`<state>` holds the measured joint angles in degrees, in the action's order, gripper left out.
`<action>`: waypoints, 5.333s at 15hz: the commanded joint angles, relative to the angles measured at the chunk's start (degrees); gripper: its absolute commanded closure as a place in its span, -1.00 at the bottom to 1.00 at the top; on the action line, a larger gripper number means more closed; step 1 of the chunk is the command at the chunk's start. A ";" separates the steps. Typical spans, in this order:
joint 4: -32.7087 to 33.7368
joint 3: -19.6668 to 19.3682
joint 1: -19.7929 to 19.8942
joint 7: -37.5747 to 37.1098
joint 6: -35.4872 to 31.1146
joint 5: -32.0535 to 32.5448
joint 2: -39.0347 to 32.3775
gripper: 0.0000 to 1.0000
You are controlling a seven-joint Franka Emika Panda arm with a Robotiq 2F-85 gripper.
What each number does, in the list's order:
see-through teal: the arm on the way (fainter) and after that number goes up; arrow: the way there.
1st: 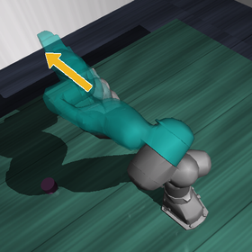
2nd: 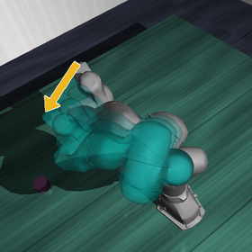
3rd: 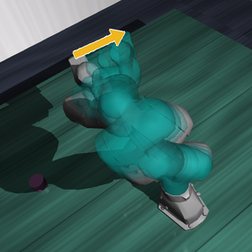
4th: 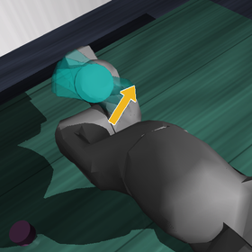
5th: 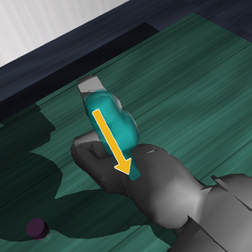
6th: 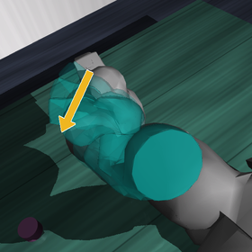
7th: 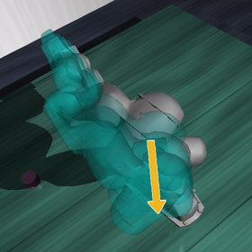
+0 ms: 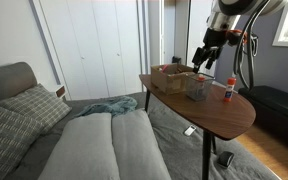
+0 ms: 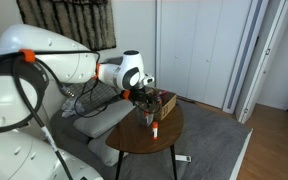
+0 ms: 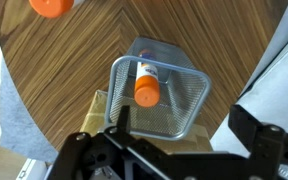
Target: Move the orange bottle to the left side of the table
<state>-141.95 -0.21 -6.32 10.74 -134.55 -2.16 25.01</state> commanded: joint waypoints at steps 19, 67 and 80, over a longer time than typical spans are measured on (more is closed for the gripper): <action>0.56 2.11 4.11 -8.41 -2.84 4.80 -5.04 0.42; -14.36 -0.40 -6.16 7.79 3.70 2.74 21.88 -0.66; 4.45 -0.01 -0.60 -0.22 33.03 2.13 22.56 -1.00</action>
<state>-141.30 -0.64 -7.67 12.47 -107.32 0.71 49.99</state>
